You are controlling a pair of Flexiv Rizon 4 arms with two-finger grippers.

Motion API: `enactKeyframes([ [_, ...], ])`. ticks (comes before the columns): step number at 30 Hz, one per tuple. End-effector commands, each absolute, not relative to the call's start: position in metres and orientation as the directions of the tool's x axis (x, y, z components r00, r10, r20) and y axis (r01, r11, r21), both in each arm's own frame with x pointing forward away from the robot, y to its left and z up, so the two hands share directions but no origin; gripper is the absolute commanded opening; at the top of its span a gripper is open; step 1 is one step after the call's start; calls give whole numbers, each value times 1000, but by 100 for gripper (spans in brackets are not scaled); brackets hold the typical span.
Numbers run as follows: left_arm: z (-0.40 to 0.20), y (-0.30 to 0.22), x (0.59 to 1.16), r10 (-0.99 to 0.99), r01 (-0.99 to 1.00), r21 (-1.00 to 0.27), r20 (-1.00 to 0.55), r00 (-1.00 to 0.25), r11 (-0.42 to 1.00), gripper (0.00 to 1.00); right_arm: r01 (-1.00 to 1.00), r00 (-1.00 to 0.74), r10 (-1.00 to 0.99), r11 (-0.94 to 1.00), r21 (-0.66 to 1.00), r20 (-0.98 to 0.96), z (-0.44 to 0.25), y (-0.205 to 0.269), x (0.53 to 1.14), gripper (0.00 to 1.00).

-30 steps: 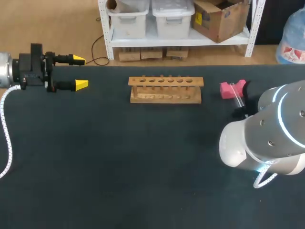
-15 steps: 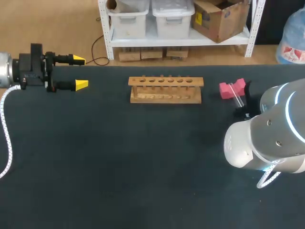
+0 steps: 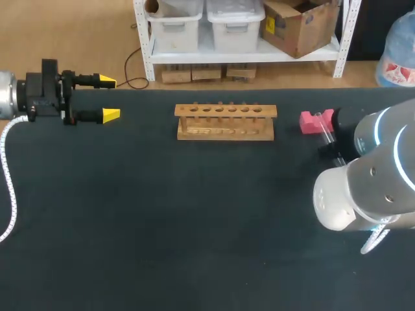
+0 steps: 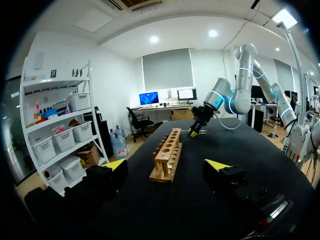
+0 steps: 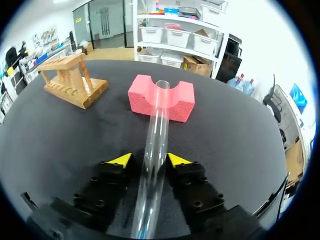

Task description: Grasp the test tube, adjust it, and insert it.

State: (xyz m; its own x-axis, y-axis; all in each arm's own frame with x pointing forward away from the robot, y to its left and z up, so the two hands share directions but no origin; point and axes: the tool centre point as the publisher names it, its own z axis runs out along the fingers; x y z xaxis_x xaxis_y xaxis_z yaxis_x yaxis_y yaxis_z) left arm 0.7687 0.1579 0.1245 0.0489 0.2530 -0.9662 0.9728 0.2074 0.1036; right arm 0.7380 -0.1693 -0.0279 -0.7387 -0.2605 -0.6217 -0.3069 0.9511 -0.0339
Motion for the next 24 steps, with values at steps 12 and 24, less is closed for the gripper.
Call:
enactKeyframes([
  [12, 124, 158, 767, 251, 972, 107, -967, 53, 210, 100, -327, -729, -312, 941, -90, -609, -27, -168, 737, 54],
  [24, 124, 158, 767, 251, 972, 107, -967, 53, 210, 100, -362, -722, -343, 927, -95, -601, -30, -171, 737, 25],
])
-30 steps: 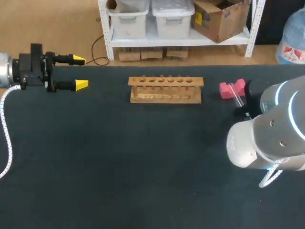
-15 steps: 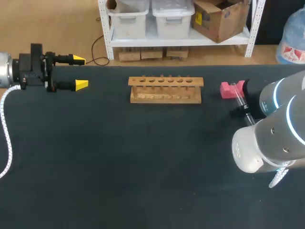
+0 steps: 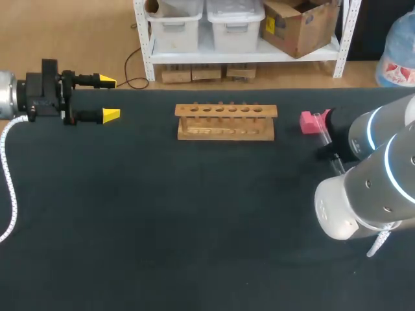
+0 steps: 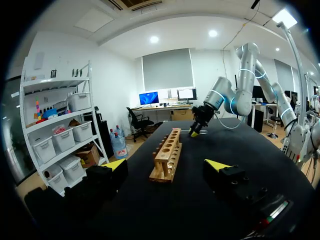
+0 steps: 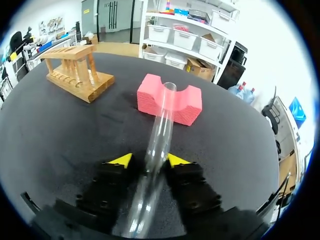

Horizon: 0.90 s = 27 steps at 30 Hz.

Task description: Grasp the test tube, adjust it, and insert it.

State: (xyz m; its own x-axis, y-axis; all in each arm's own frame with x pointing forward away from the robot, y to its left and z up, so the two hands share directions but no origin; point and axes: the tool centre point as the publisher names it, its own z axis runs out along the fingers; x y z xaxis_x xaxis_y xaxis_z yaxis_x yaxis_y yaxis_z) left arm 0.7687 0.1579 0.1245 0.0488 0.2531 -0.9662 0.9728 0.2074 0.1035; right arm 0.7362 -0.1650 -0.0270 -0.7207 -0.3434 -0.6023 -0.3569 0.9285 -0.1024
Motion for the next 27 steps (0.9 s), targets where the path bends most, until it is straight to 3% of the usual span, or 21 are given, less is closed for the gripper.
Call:
enactKeyframes([
  [1, 124, 158, 767, 251, 972, 107, -967, 53, 210, 100, -362, -722, -343, 927, -94, -601, -30, -171, 737, 25],
  [9, 124, 158, 767, 251, 972, 107, -967, 53, 210, 100, -357, -731, -333, 930, -81, -595, -30, -173, 737, 14],
  [12, 124, 158, 767, 251, 972, 107, -967, 53, 210, 100, -348, -737, -320, 935, -72, -595, -30, -174, 737, 0],
  [27, 124, 158, 767, 251, 972, 107, -967, 53, 210, 100, -272, -772, -223, 962, -7, -595, -23, -174, 739, 0],
])
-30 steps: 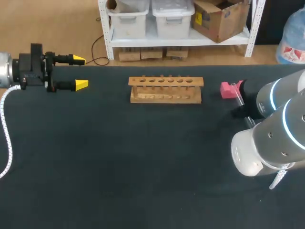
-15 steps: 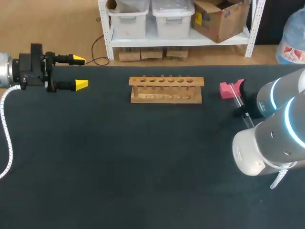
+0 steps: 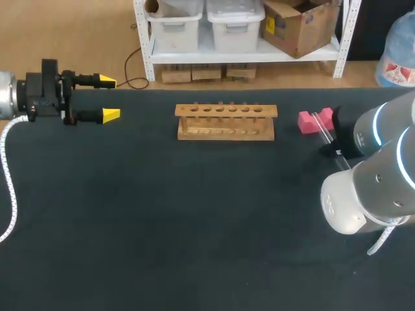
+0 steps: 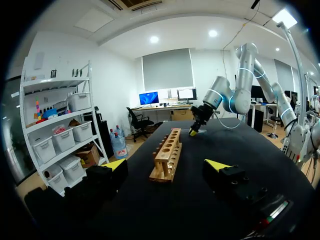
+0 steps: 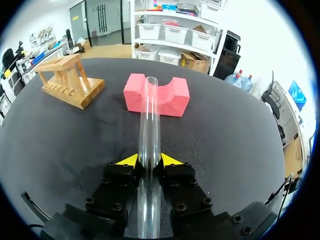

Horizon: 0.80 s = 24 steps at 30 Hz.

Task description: Grasp the test tube, adjust it, and insert it.

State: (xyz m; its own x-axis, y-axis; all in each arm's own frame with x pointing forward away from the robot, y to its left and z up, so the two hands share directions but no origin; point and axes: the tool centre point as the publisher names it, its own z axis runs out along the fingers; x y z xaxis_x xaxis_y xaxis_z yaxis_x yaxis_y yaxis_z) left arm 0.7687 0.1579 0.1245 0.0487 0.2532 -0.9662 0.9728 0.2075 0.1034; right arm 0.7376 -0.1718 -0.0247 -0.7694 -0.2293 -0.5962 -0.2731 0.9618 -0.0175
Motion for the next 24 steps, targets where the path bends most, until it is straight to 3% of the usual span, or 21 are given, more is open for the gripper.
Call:
enactKeyframes([
  [1, 124, 158, 767, 251, 972, 107, -967, 53, 210, 100, -266, -775, -215, 964, -2, -594, -23, -173, 739, 0],
  [24, 124, 158, 767, 251, 972, 107, -967, 53, 210, 100, -97, -805, -55, 995, 39, -590, 6, -171, 735, 0],
])
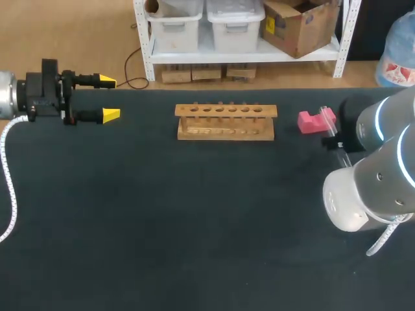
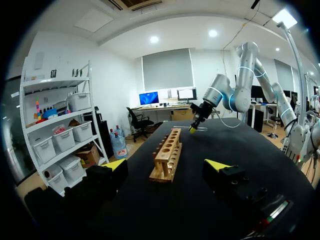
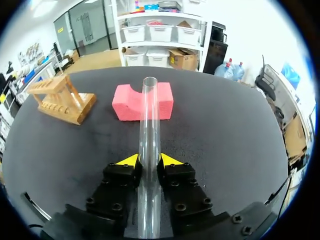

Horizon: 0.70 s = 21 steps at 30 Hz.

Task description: Grasp the test tube, adjust it, and insert it.

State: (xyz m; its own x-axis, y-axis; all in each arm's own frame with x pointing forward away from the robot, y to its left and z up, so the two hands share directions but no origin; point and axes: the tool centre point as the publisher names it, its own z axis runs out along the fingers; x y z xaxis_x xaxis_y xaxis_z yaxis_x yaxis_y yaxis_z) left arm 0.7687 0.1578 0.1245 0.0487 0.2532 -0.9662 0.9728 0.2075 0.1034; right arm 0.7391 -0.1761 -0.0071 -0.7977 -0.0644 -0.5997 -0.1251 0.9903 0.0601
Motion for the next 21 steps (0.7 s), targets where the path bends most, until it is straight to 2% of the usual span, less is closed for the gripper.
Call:
enactKeyframes([
  [1, 124, 158, 767, 251, 972, 107, -967, 53, 210, 100, -82, -811, -45, 996, 37, -583, 10, -170, 735, 0],
  [7, 124, 158, 767, 251, 972, 107, -967, 53, 210, 100, 13, -817, 45, 998, 59, -574, 33, -159, 732, 0],
  [15, 124, 158, 767, 251, 972, 107, -967, 53, 210, 100, 169, -871, 176, 984, 57, -458, 59, -136, 728, 0],
  [21, 124, 158, 767, 251, 972, 107, -967, 53, 210, 100, 211, -872, 200, 977, 26, -447, 70, -120, 723, 0],
])
